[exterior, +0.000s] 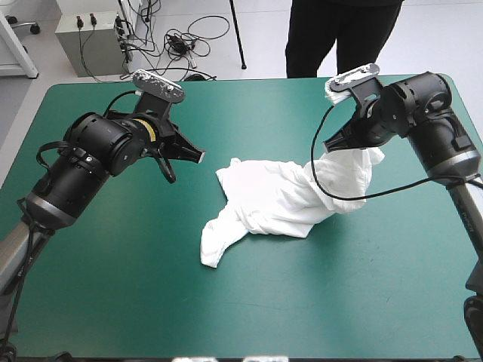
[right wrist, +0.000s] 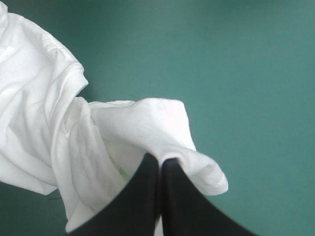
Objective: Fold the cloth
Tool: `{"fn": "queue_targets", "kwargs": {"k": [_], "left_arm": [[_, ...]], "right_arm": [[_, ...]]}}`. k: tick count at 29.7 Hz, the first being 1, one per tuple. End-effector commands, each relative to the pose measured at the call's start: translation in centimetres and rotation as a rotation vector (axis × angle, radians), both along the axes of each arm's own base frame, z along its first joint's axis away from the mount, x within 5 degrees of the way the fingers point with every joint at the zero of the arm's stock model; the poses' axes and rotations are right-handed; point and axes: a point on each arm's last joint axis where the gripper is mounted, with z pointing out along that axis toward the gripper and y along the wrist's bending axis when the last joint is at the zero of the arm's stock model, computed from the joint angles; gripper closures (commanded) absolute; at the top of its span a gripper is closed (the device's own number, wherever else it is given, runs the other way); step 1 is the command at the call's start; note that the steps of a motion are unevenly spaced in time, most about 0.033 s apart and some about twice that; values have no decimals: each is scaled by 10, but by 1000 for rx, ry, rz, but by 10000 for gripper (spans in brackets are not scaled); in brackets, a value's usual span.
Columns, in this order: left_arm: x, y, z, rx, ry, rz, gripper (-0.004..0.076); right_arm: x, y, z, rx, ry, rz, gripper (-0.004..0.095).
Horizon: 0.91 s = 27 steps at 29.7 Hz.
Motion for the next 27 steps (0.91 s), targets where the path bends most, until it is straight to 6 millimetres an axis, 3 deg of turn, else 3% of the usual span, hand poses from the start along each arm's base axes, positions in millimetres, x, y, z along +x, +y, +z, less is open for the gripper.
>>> {"fn": "queue_targets", "kwargs": {"k": [1,13,18,22,27], "left_arm": [[-7,5,22,-50,-98,-4,733],[-7,5,21,-49,-86,-3,733],[-19,7,6,33,109,-35,717],[-27,6,2,52,187,-91,587],[-29,0,-5,27,220,-150,276]], "right_arm": [[-14,-5,24,11,-82,5,925],[-14,-5,24,11,-82,5,925],[-14,-5,24,11,-82,5,926],[-14,-5,24,9,-82,8,925],[-14,-5,24,6,-83,11,925]]}}
